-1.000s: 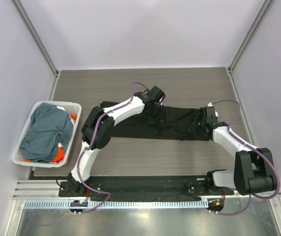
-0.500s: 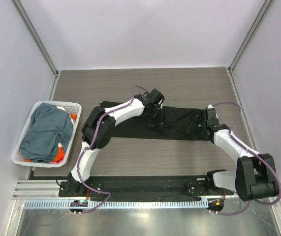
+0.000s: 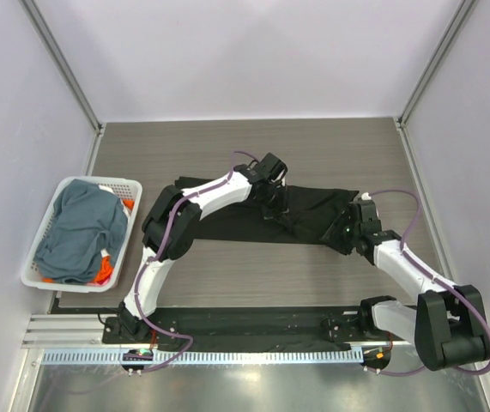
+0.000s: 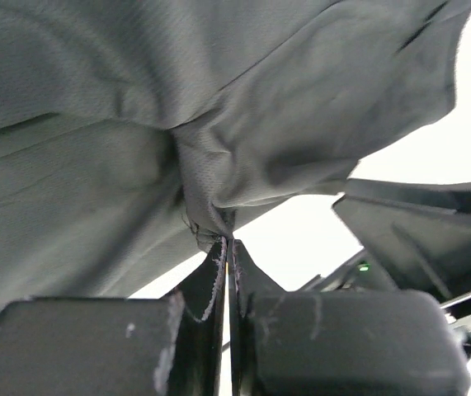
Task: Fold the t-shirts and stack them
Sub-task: Fold the tshirt
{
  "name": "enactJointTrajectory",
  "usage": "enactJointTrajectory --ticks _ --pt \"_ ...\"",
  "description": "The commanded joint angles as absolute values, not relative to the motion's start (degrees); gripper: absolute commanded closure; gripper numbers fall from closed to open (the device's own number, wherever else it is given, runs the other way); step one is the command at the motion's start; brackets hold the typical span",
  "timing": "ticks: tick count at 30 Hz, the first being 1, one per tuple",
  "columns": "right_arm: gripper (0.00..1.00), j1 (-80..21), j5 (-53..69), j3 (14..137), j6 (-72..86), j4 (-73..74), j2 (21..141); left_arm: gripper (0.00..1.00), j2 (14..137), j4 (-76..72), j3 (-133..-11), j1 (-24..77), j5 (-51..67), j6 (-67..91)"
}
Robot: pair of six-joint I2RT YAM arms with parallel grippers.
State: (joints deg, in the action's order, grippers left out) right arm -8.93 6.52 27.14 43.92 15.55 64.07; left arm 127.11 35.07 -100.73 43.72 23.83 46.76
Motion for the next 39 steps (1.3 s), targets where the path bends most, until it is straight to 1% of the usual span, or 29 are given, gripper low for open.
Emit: enactJointTrajectory --ticks 1,8,17,24,28,32,33,39 --pt "0.55 -9.4 5.1 27.4 44.5 12.7 60.0 0.98 125.3 30.1 -100.4 42.7 27.6 51.8" --pt "0.56 -9.9 4.1 27.8 41.5 12.0 58.4 0.98 125.6 26.3 -101.0 41.7 28.7 56.9" --pt "0.57 -10.5 4.3 30.1 33.4 11.5 57.4 0.98 126.9 22.9 -102.5 40.7 29.5 61.5" --pt "0.61 -12.0 4.7 31.4 32.2 11.6 58.6 0.97 129.3 21.0 -105.4 40.5 30.4 64.7" --pt "0.62 -14.4 2.1 32.3 32.5 13.0 60.5 0.96 128.7 23.2 -105.3 40.3 28.3 62.1" --pt "0.66 -15.7 -0.1 32.5 35.3 13.0 63.6 0.93 126.5 23.3 -102.7 39.5 26.6 59.5" --pt "0.66 -15.9 -3.0 32.0 36.5 12.8 64.2 0.92 126.0 23.5 -102.4 39.5 26.6 58.9" --pt "0.66 -16.1 -5.9 27.5 38.1 6.9 68.4 0.90 124.8 26.0 -98.5 39.5 24.3 55.3"
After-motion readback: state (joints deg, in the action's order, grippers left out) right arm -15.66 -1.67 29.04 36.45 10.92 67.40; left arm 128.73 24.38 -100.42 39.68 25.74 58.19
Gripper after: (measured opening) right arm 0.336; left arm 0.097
